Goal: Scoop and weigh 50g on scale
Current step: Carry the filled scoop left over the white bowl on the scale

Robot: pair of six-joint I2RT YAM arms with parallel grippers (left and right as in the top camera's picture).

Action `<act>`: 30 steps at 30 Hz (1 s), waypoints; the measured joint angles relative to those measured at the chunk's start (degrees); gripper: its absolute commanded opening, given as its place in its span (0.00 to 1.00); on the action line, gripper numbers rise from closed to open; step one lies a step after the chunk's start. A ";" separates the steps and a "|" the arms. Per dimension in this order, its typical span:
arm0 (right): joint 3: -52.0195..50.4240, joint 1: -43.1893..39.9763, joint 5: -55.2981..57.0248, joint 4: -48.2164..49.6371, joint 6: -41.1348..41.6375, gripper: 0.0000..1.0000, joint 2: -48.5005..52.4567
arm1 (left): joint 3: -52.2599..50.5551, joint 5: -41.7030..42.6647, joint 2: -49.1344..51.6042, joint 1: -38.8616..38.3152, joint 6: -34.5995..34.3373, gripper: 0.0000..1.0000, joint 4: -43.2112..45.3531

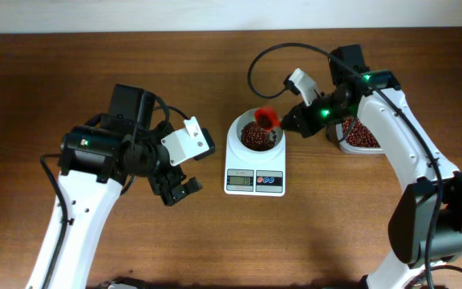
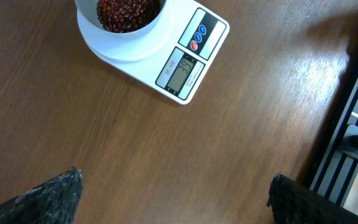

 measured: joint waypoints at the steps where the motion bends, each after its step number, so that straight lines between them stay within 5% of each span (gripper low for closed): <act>1: 0.00 0.00 0.42 0.02 0.00 0.04 0.00 | 0.00 0.00 0.00 0.02 0.00 0.99 0.02; 30: 0.00 1.86 7.13 0.22 -1.27 0.04 -3.72 | 0.00 0.00 0.00 0.00 0.00 0.99 0.00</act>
